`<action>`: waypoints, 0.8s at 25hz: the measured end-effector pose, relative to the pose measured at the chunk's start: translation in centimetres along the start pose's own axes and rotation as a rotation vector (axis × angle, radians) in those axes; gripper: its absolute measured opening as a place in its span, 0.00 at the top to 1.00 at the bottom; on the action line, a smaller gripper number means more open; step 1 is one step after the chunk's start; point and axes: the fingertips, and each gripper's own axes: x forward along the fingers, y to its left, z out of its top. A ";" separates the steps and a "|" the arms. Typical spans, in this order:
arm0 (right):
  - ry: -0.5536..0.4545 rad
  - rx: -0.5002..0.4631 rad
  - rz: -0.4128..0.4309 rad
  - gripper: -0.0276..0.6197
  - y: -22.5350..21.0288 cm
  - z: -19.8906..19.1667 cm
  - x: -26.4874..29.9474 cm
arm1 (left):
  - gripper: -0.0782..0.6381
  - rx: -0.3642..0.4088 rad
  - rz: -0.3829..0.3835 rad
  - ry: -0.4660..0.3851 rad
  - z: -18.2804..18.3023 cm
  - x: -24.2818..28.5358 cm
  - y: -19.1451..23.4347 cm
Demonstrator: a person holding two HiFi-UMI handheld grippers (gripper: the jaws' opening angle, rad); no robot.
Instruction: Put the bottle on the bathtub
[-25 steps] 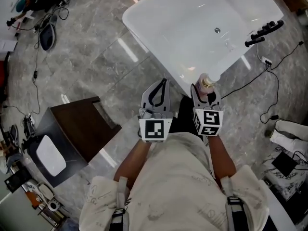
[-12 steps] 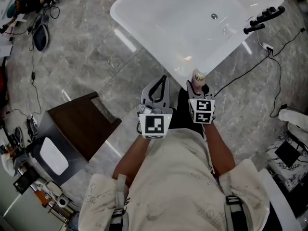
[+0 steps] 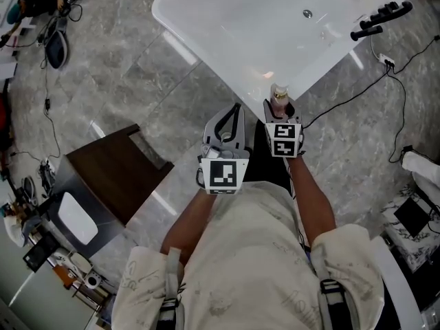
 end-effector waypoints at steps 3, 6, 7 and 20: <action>0.005 0.000 0.013 0.63 0.2 -0.1 0.8 | 0.89 -0.006 0.003 0.001 -0.3 0.4 -0.2; -0.019 -0.002 0.019 0.63 0.4 0.2 1.2 | 0.89 -0.009 -0.002 0.001 -0.3 0.8 -0.5; -0.026 -0.006 0.022 0.63 0.5 0.3 1.4 | 0.89 -0.006 -0.005 0.001 -0.3 0.9 -0.6; -0.008 -0.037 0.034 0.63 1.4 -3.0 0.6 | 0.89 0.013 -0.008 -0.004 -0.5 0.7 -0.8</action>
